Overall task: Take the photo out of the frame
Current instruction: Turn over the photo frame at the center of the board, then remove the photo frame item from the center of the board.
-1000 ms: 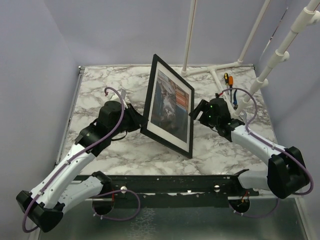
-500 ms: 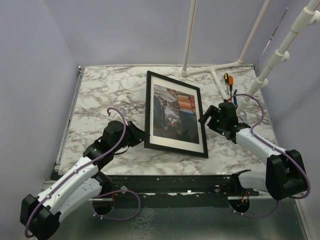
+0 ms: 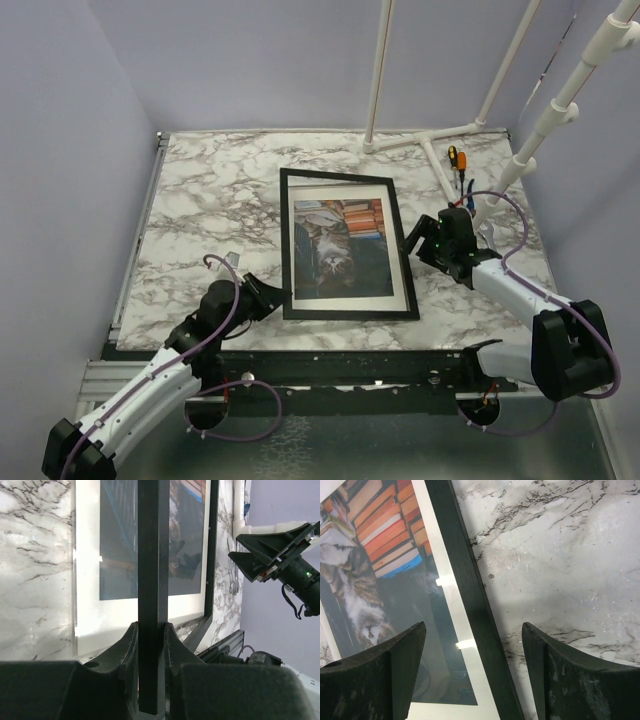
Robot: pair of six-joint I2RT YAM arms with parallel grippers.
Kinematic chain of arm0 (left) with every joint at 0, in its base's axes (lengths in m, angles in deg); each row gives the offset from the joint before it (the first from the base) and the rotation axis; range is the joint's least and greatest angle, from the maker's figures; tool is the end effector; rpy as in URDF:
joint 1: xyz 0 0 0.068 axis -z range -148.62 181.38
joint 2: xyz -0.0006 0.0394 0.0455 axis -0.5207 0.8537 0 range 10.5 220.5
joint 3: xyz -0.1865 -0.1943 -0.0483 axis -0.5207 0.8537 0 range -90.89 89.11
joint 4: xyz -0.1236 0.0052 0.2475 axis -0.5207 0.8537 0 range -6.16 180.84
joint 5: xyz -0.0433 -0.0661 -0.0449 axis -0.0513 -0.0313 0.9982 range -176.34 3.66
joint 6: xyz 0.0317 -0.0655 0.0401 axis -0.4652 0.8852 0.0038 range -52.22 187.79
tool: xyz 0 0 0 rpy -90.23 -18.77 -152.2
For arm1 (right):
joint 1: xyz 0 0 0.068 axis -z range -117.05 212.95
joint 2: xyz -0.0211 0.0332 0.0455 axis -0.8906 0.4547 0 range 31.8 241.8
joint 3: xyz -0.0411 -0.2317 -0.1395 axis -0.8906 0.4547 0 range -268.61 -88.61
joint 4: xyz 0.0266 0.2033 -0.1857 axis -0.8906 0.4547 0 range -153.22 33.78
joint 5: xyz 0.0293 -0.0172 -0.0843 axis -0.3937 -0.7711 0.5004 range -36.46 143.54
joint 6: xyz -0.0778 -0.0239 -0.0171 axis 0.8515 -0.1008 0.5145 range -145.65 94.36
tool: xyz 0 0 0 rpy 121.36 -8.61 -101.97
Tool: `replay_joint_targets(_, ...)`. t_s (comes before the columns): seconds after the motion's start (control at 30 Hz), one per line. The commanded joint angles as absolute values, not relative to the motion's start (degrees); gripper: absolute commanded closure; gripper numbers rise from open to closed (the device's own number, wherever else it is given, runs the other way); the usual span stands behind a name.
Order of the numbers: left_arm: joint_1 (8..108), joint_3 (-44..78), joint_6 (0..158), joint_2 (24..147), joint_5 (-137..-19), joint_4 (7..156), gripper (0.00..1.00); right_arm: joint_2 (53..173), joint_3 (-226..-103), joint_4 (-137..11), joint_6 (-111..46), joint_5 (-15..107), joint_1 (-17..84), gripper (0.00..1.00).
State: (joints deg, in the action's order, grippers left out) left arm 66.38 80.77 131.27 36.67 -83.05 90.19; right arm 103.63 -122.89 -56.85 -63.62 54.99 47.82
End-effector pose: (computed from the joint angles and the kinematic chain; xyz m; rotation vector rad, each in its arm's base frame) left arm 0.1475 -0.1083 0.1476 -0.4989 2.1309 -1.1135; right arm 0.2772 0.0730 0.1518 0.4833 2.3277 0.4250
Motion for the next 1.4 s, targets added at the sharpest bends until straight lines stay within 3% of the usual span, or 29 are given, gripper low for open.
replay_joint_targets(0.0,66.62,84.06,130.42,33.63,-87.57,91.86,0.98,103.57,-122.53,-56.10,-62.60,56.68,48.14,0.22)
replay_joint_targets(0.23,66.63,81.93,127.31,37.52,-88.17,93.15,0.87,105.55,-123.48,-56.61,-61.22,55.18,48.19,0.23)
replay_joint_targets(0.53,66.62,76.47,122.58,45.20,-88.01,93.80,0.88,112.37,-126.93,-55.78,-57.57,53.95,48.19,0.28)
replay_joint_targets(0.83,66.65,75.39,121.18,47.26,-89.16,95.79,0.84,116.13,-130.02,-54.70,-53.77,53.04,47.88,0.46)
replay_joint_targets(1.13,66.65,73.03,118.04,53.21,-89.01,95.69,0.84,120.74,-131.76,-52.91,-51.98,51.21,46.33,0.47)
replay_joint_targets(1.3,66.62,73.03,117.90,53.30,-89.06,95.75,0.83,120.34,-132.57,-51.86,-52.94,53.19,46.34,0.69)
replay_joint_targets(1.37,66.62,73.03,117.88,53.35,-89.19,95.86,0.83,118.04,-132.09,-52.01,-52.94,54.75,46.34,0.70)
